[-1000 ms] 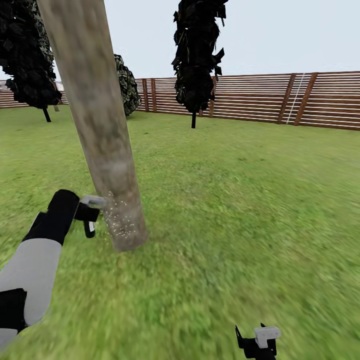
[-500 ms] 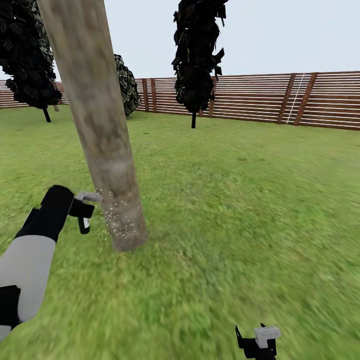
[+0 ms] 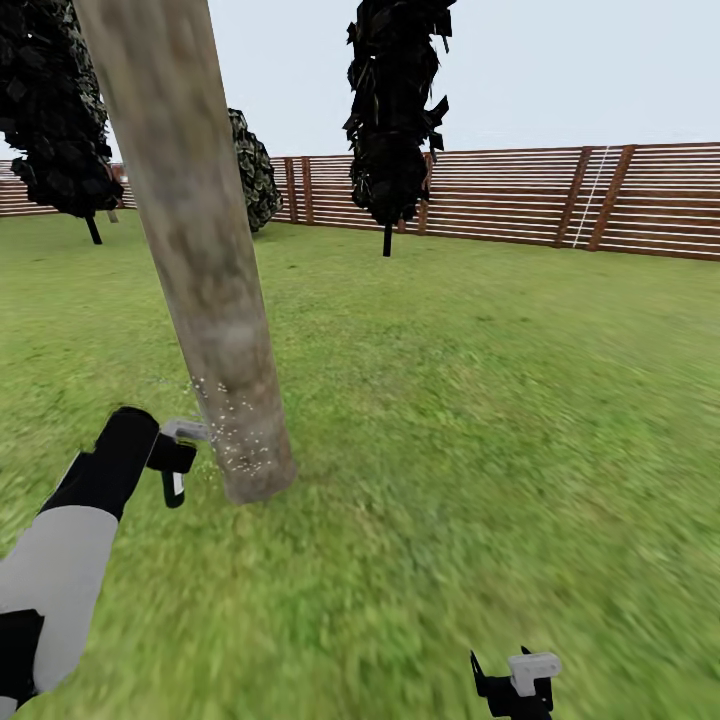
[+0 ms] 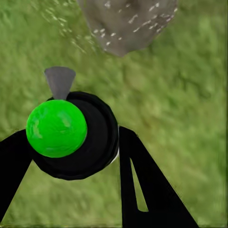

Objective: In the garden, pick up the pesticide atomizer on the floor and spray pesticide onto both trees until each tree trunk is fully covered.

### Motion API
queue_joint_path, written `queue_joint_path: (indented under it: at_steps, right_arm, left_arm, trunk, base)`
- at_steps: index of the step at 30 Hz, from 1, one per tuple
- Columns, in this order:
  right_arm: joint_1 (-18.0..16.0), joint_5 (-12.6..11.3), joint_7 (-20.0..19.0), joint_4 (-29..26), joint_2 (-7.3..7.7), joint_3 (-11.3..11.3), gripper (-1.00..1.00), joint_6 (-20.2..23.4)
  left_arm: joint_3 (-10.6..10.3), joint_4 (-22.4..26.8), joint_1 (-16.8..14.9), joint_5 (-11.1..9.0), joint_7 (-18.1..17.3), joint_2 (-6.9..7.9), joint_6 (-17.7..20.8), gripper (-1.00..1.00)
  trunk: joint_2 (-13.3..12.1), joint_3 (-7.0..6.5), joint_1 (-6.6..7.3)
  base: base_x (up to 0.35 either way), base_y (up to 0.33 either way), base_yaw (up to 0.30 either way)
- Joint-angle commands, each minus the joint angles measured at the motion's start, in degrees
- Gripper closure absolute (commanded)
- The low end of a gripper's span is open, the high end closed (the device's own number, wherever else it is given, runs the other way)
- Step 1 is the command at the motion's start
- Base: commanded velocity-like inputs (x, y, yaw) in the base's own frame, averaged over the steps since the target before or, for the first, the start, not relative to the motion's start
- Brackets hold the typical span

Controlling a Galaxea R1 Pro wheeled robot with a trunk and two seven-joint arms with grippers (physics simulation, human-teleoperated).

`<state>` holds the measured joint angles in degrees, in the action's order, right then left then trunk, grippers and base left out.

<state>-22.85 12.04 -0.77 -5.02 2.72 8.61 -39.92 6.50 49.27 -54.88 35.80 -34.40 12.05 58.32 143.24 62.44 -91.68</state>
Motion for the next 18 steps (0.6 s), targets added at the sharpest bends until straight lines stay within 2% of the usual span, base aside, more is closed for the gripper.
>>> queue_joint_path:
  at_steps: [1,8,12,15,18]
  right_arm:
    - [0.0,0.0,0.0,0.0,0.0,0.0,-1.0,0.0]
    - [0.0,-0.1,0.0,0.0,0.0,0.0,-1.0,-0.1]
    - [0.0,0.0,0.0,0.0,-0.03,0.0,-1.0,-0.1]
    - [0.0,0.0,0.0,0.0,-0.08,0.0,-1.0,-0.1]
    - [0.0,0.0,0.0,0.0,-0.09,0.0,-1.0,-0.1]
  left_arm:
    - [0.0,0.0,0.4,0.0,0.0,-0.02,-0.1,1.0]
    - [0.5,-0.1,2.9,-0.1,0.4,-0.25,-0.2,1.0]
    - [0.6,-0.1,3.2,0.1,0.5,-1.69,-0.2,1.0]
    - [0.6,-0.1,3.5,0.2,0.8,-1.91,-0.2,1.0]
    - [2.2,-0.1,3.8,0.2,2.2,-1.97,-0.2,1.0]
  trunk:
    - [0.0,-0.01,0.0]
    - [0.0,-0.01,0.0]
    - [0.0,-0.01,0.0]
    - [0.0,-0.01,0.0]
    - [0.0,-0.01,0.0]
  base:
    - [0.0,0.0,0.0]
    - [0.0,-0.216,0.0]
    - [0.0,-0.271,0.0]
    - [0.0,-0.272,0.0]
    - [0.0,-0.272,0.126]
